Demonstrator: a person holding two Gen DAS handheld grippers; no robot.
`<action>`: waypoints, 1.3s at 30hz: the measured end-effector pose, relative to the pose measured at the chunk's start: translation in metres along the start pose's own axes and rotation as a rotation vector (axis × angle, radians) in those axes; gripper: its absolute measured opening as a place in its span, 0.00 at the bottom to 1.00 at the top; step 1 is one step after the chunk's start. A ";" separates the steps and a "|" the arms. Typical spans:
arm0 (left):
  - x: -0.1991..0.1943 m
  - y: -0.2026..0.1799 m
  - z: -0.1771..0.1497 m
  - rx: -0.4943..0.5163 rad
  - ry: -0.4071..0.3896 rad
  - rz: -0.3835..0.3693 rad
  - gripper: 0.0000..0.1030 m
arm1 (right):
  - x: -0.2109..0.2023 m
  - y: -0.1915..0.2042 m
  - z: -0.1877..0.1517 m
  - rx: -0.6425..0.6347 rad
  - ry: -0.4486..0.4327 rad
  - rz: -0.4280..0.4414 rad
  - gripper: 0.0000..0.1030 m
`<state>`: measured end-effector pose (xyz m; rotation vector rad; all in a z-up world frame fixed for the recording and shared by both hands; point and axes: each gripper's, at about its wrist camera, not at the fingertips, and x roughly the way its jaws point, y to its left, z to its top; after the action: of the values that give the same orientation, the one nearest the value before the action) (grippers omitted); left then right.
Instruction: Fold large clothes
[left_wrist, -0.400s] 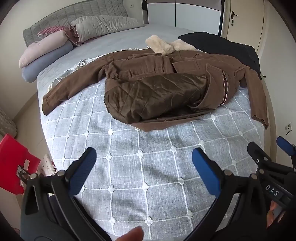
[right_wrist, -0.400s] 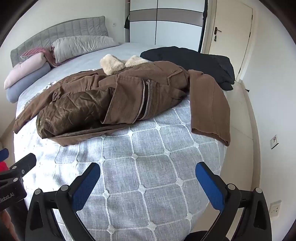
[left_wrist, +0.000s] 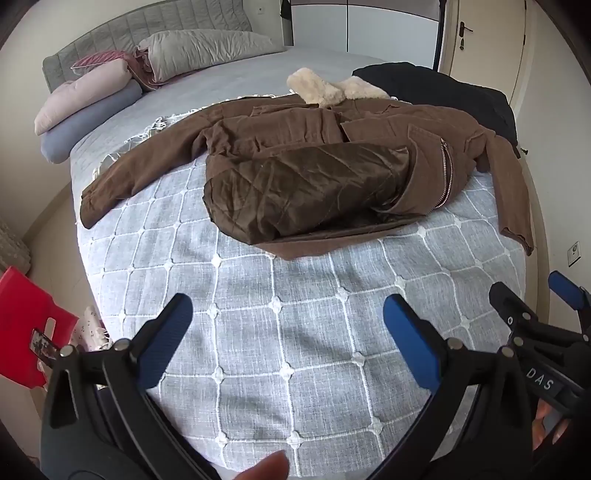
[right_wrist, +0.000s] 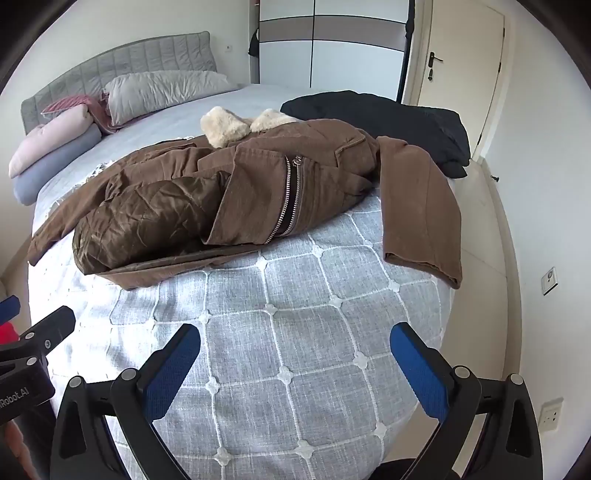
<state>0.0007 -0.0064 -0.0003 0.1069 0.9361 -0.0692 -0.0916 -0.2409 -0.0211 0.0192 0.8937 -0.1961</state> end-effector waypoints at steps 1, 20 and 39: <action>0.001 -0.001 0.000 -0.002 0.000 -0.001 1.00 | 0.001 0.000 0.000 -0.002 0.003 -0.001 1.00; 0.008 0.007 -0.005 -0.007 0.011 -0.007 1.00 | 0.003 0.006 0.000 -0.013 0.015 0.007 1.00; 0.011 0.012 -0.004 -0.007 0.013 0.001 1.00 | 0.004 0.006 0.000 -0.015 0.016 0.006 1.00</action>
<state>0.0050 0.0059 -0.0108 0.1012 0.9491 -0.0647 -0.0884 -0.2353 -0.0243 0.0093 0.9109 -0.1839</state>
